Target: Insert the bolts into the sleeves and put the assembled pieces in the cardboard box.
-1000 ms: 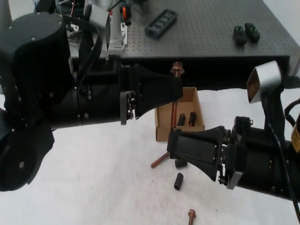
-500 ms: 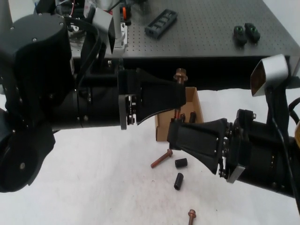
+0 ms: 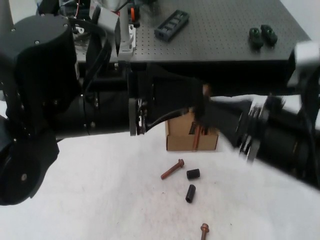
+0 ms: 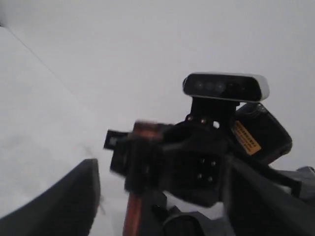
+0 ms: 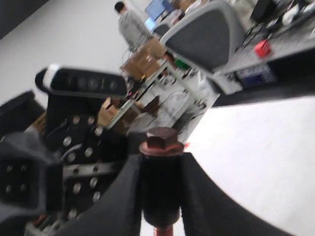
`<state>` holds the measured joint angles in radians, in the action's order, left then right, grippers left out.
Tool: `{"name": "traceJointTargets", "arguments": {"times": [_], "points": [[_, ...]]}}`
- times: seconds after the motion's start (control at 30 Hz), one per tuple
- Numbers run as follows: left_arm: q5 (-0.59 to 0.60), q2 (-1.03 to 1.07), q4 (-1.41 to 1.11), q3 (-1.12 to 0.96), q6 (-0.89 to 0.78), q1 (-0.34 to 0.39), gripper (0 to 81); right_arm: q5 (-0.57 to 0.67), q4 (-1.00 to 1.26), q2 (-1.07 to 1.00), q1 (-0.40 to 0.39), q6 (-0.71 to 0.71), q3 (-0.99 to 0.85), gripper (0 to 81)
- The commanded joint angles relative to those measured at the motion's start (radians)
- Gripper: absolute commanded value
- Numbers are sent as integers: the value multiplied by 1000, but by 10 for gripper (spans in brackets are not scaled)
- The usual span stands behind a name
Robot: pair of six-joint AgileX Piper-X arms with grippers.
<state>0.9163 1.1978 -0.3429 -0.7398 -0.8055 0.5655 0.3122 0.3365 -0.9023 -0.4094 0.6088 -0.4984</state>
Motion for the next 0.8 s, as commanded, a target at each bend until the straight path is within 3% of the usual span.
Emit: {"name": "traceJointTargets", "arguments": {"times": [0.0,0.13,0.27,0.57,0.77], "points": [[-125,-7,53,-6,51,-7,491,-64,-42,-30,77,-109,-78,3],[-178,-7,175,-6,130,-7,482,-153,-239,-183,181,-276,-253,3],[-249,-7,297,-6,176,-7,482,-242,-410,-423,231,-353,-487,3],[-396,-7,349,-6,216,-7,482,-302,-783,-960,232,-425,-963,3],[-465,-2,372,-6,292,-11,482,-302,-921,-1156,232,-425,-1087,0]]}}
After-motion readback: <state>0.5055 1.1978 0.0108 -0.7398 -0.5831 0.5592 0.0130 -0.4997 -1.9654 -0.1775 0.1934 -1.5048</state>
